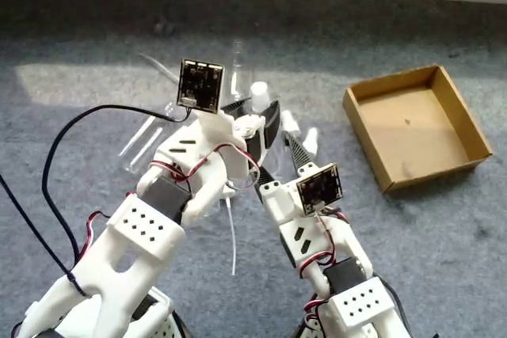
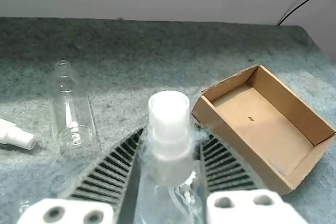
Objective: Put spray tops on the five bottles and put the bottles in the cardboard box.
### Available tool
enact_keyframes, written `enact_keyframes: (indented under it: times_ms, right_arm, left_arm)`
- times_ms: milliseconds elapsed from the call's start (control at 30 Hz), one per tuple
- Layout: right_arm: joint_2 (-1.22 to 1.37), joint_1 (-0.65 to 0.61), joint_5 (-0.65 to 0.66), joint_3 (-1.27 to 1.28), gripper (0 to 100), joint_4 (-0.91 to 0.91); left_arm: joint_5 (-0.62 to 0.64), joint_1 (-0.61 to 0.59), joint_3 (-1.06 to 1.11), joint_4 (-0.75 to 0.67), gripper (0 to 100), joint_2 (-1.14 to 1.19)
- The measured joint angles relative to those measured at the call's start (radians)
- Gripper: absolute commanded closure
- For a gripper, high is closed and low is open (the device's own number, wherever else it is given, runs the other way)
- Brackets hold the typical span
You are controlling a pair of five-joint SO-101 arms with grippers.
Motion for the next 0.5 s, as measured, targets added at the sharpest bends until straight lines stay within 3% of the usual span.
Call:
enact_keyframes:
  times_ms: [200,367,500]
  right_arm:
    - [0.0,-0.006,0.0,0.0,97.1,0.0]
    - [0.0,-0.006,0.002,0.0,97.1,0.0]
    - [-0.002,-0.005,0.002,0.0,97.1,-0.002]
  left_arm:
    - [-0.003,0.0,0.018,0.015,99,-0.023]
    - [-0.003,0.0,0.031,0.017,87,-0.043]
    - [-0.003,0.0,0.034,0.031,85,-0.041]
